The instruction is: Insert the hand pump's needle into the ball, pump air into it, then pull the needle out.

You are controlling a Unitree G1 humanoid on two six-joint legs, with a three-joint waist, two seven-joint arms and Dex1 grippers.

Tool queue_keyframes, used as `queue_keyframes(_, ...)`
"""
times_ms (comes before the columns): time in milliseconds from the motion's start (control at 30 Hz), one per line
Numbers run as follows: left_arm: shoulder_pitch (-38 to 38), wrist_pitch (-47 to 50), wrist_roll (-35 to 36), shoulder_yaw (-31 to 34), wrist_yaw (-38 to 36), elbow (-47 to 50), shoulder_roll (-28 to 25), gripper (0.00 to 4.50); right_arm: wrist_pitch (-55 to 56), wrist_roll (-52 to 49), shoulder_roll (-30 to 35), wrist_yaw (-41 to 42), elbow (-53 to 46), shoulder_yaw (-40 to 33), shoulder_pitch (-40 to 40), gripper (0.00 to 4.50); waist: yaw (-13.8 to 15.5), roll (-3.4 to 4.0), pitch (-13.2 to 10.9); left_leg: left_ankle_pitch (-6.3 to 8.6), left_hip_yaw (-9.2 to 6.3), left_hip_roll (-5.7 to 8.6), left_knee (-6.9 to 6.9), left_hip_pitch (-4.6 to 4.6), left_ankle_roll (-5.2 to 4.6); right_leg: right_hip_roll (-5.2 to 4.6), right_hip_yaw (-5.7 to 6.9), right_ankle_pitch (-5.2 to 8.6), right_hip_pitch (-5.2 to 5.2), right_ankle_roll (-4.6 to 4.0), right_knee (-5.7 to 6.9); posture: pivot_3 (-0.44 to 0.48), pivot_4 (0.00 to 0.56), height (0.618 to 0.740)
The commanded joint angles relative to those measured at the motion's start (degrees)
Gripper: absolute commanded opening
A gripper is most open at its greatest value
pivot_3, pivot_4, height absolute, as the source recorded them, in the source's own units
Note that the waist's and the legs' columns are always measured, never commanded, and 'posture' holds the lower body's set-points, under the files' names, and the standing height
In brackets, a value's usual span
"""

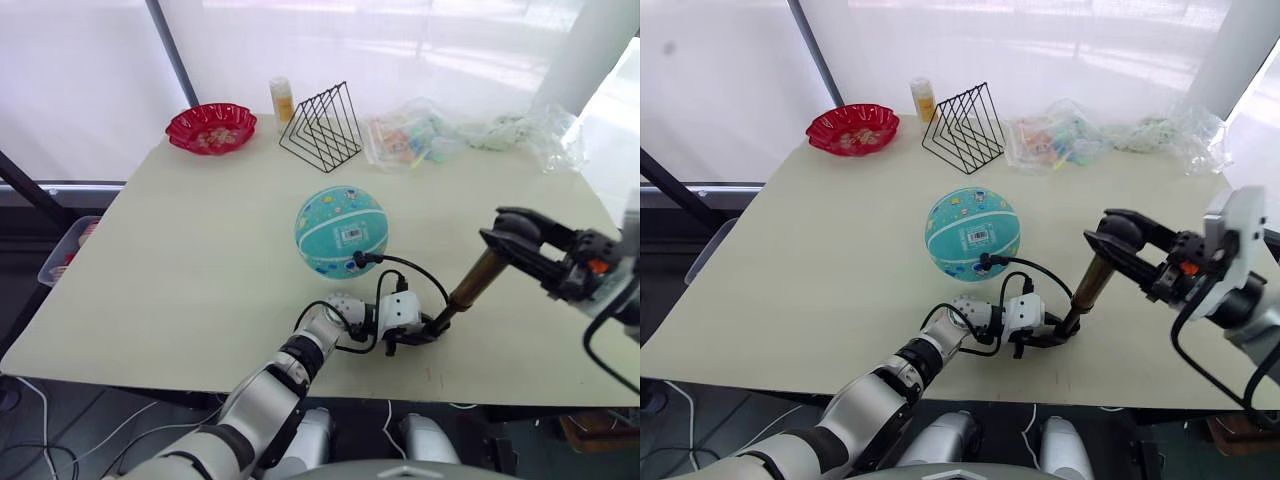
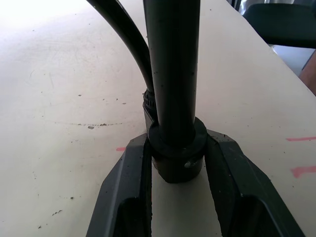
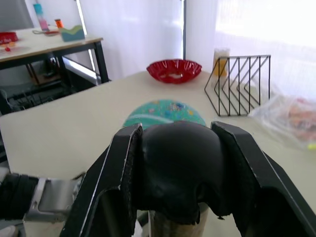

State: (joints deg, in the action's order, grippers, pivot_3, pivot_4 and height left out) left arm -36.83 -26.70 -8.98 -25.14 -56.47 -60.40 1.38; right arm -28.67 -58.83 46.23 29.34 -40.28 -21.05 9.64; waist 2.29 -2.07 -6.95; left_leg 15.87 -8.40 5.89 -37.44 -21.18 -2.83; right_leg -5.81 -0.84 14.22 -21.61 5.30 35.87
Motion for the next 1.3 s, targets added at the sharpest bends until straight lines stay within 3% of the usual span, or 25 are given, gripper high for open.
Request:
queue_keyframes(33,2.7,2.9,-4.7,-3.1,-1.3,-4.8,-1.7,1.04,4.0,16.0,-3.0,2.8,9.9,12.4,5.4,1.72,-0.1,-0.02,0.1,0.00,0.01,-0.01,0.05,0.18,0.00,0.01,-0.01,0.02,0.12,0.02,0.00,0.000,0.150,0.740)
queue_keyframes(200,2.6,3.0,-4.6,-3.1,-1.1,-4.9,-1.7,1.04,10.2,22.6,-8.3,4.5,14.9,16.3,6.2,1.72,-0.2,-0.16,0.6,0.01,0.02,-0.09,0.16,0.55,0.02,0.11,-0.06,0.18,0.35,0.25,0.00,0.000,0.150,0.740)
queue_keyframes(400,2.5,2.7,-4.8,-3.1,-1.2,-5.0,-1.8,1.04,11.7,16.1,-9.7,5.9,7.9,8.6,2.9,1.70,-0.1,0.44,0.2,0.00,0.02,-0.09,0.13,0.48,0.02,0.13,-0.10,0.13,0.30,0.17,0.00,0.000,0.150,0.740)
queue_keyframes(533,2.5,2.7,-4.8,-3.0,-1.4,-5.0,-1.7,1.04,8.0,7.8,-5.7,4.6,2.3,0.0,-0.7,1.70,0.0,0.94,-0.2,0.00,0.04,-0.04,0.11,0.30,0.02,0.07,-0.12,0.01,0.18,-0.01,0.00,0.000,0.150,0.740)
queue_keyframes(800,2.5,2.7,-4.8,-3.0,-1.6,-5.1,-1.7,1.04,-0.2,-9.5,5.7,0.5,1.6,-14.9,-11.1,1.70,0.0,1.04,-0.8,-0.01,0.08,0.01,0.04,0.05,0.00,-0.01,-0.10,0.00,0.01,0.00,-0.01,0.000,0.150,0.740)
queue_keyframes(900,2.5,2.6,-4.9,-3.1,-1.6,-5.1,-1.7,1.04,-2.3,-13.9,8.3,-0.9,2.3,-17.3,-13.7,1.70,0.1,1.00,-0.8,-0.01,0.09,0.01,0.00,-0.11,0.00,-0.04,-0.08,-0.01,-0.07,0.00,-0.01,0.000,0.150,0.740)
queue_keyframes(1033,2.6,2.6,-4.9,-3.0,-1.5,-5.0,-1.6,1.04,-3.4,-18.8,7.5,-4.0,2.6,-16.9,-16.4,1.70,0.1,0.88,-0.9,-0.01,0.04,0.01,-0.05,-0.39,0.00,-0.07,-0.04,-0.02,-0.30,-0.02,-0.01,0.000,0.150,0.740)
queue_keyframes(1233,2.9,2.8,-4.9,-3.0,-1.4,-4.8,-1.4,1.04,-3.9,0.0,4.6,2.9,1.8,-3.6,-4.5,1.68,0.1,0.37,-0.5,-0.03,0.00,0.05,-0.13,-0.54,0.02,-0.06,-0.01,-0.06,-0.50,0.00,0.00,0.000,0.150,0.740)
queue_keyframes(1300,2.9,2.7,-5.0,-3.2,-1.3,-4.8,-1.4,1.04,-1.1,6.6,0.8,3.2,5.8,2.8,-1.9,1.68,0.0,0.12,-0.3,-0.01,0.04,0.06,-0.13,-0.51,0.00,-0.07,-0.04,-0.07,-0.47,0.01,0.00,0.000,0.150,0.740)
